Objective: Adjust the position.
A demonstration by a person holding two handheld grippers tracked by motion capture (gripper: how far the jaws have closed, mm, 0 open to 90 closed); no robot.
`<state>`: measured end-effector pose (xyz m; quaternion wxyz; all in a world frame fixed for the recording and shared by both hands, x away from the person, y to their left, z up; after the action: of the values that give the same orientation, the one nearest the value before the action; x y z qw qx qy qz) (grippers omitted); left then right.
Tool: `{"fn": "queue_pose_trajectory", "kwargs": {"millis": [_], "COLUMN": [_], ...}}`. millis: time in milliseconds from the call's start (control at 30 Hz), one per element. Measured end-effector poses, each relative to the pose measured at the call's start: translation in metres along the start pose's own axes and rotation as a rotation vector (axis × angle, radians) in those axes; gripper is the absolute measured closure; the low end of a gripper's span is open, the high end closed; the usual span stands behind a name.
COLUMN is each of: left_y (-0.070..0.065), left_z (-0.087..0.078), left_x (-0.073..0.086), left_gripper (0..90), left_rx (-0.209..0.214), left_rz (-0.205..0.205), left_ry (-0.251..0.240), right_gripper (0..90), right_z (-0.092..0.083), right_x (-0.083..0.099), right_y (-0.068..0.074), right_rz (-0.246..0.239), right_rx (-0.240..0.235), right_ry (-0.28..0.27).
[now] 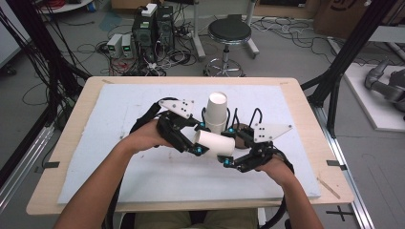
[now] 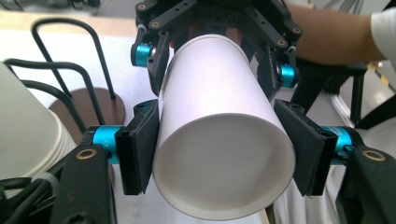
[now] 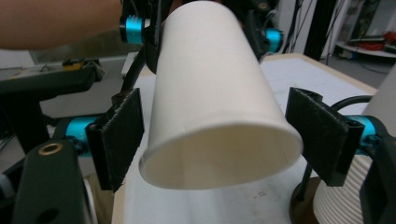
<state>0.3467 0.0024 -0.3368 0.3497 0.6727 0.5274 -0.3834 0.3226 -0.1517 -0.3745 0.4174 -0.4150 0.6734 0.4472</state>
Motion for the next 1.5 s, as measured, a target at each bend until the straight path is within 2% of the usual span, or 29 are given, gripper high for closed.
{"fn": "queue_pose_trajectory", "kwargs": {"millis": [33,267,367,567,667,733,833,900,967,1000,1033,1067,1167,1267,1367,1500], "left_y": [0.000,0.001,0.000,-0.001,-0.001,-0.001,-0.002,-0.002,-0.002,-0.001,0.001,0.001,0.001,0.000,0.000,0.002], "left_z": [-0.001,-0.006,-0.003,0.003,0.005,0.005,0.005,0.006,0.007,0.008,0.009,0.009,0.008,0.008,0.007,0.005], "left_x": [0.001,0.008,0.010,0.010,0.010,0.011,0.012,0.012,0.012,0.013,0.013,0.013,0.009,0.004,-0.002,-0.004], "left_gripper": [34.1,34.1,34.1,34.1,34.1,34.2,34.5,34.3,33.5,30.6,21.5,20.5,20.5,20.5,20.9,20.9], "left_rx": [-0.001,-0.033,-0.040,-0.027,-0.024,-0.023,-0.026,-0.033,-0.047,-0.067,-0.100,-0.100,-0.119,-0.121,-0.102,-0.095], "left_rz": [-0.002,-0.015,-0.020,-0.022,-0.021,-0.024,-0.018,-0.034,-0.032,-0.040,-0.041,-0.041,0.010,0.056,0.076,0.073], "left_ry": [-0.026,-0.164,-0.198,-0.240,-0.233,-0.222,-0.198,-0.172,-0.117,-0.079,0.017,0.017,0.123,0.194,0.246,0.269], "right_gripper": [20.6,19.4,17.8,17.9,18.3,23.0,25.9,25.9,25.8,25.9,25.9,25.9,25.8,25.8,25.8,25.8], "right_z": [-0.002,-0.006,-0.005,-0.002,-0.001,0.000,0.000,0.000,0.000,0.000,-0.001,-0.001,0.000,0.002,0.006,0.007], "right_x": [-0.002,-0.007,-0.007,-0.005,-0.003,-0.002,0.000,0.001,0.001,0.001,0.002,0.002,0.003,0.005,0.008,0.009], "right_y": [-0.001,-0.001,-0.001,0.001,0.001,-0.001,-0.001,-0.001,-0.003,-0.003,-0.003,-0.003,-0.005,-0.005,-0.002,-0.002], "right_rz": [0.004,0.021,0.025,0.025,0.022,0.013,0.006,0.009,0.006,0.006,0.004,0.004,-0.003,-0.013,-0.028,-0.031], "right_rx": [0.008,-0.003,-0.011,-0.020,-0.019,-0.004,-0.004,-0.004,0.002,0.005,0.006,0.006,0.019,0.026,0.029,0.028], "right_ry": [-0.024,-0.078,-0.089,-0.075,-0.057,-0.046,-0.026,-0.020,-0.017,-0.017,-0.015,-0.015,0.004,0.024,0.057,0.070]}}
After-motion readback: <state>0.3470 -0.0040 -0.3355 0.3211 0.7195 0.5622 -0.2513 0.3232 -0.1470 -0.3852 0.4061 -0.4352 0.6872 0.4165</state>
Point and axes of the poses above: each handheld gripper's, and its own axes: z roughly forward along the jaws, x roughly out of its underside, y roughly to its left, the point moved 7 cm from there along z, roughly forward along the jaws, and after that the axes turned 13 degrees about z, right-handed, at the moved point
